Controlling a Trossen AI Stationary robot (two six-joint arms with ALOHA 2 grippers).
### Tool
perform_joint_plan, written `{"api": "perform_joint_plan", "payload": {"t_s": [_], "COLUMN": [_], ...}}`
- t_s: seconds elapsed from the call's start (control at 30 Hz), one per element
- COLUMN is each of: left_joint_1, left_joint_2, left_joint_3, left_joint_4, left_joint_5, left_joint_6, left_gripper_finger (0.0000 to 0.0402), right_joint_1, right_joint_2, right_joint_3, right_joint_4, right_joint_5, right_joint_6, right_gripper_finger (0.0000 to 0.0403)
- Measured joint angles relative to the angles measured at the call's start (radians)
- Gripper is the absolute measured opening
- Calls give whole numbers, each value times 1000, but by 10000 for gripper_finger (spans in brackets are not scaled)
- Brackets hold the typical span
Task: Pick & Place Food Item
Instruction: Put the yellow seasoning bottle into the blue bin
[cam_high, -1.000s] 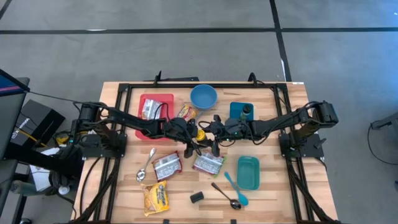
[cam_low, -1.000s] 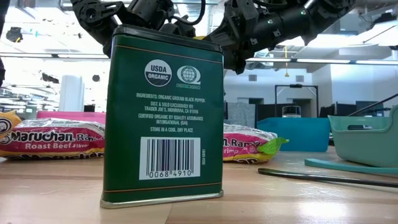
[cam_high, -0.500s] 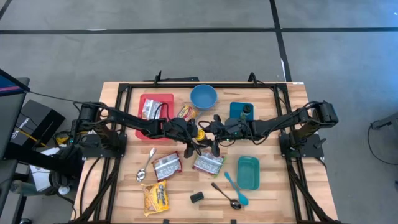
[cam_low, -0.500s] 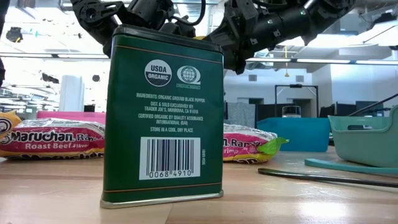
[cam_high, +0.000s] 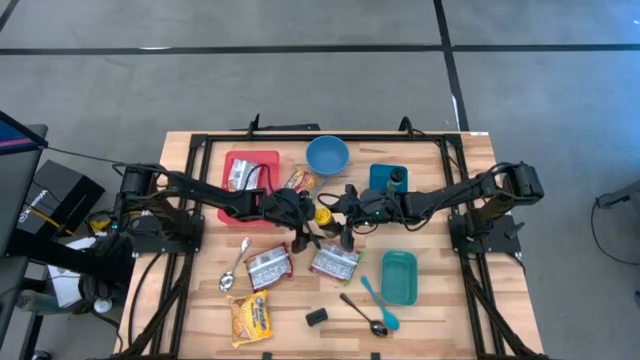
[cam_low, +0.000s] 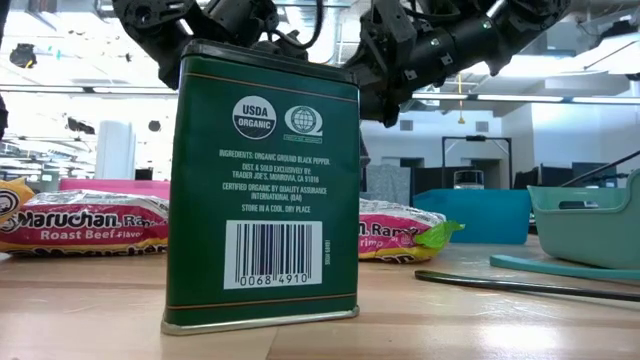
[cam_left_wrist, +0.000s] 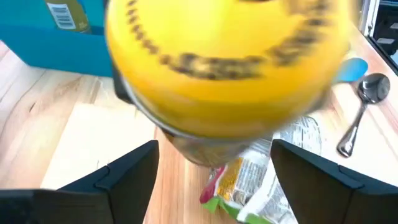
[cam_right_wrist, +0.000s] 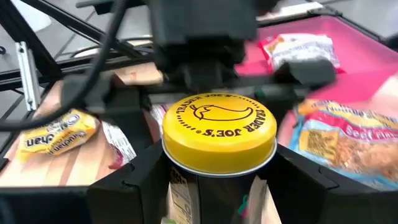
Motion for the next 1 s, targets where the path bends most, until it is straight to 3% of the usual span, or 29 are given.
{"api": "perform_joint_plan", "payload": {"t_s": [0.37, 0.73, 1.0], "left_joint_1": [2, 2, 2], "left_joint_2": [-106, -155, -154], "left_joint_3": [-32, -47, -47], "left_joint_4": [-103, -113, -114], "left_joint_5": [3, 3, 3], "left_joint_6": [0, 0, 0], "left_gripper_finger": [312, 304, 302], "right_joint_1": [-1, -6, -7], "right_joint_2": [-13, -173, -310], "right_joint_3": [0, 0, 0], "right_joint_4": [-43, -251, -459], "right_joint_5": [0, 7, 181], "right_joint_6": [0, 7, 11], "right_gripper_finger": [216, 216, 216]}}
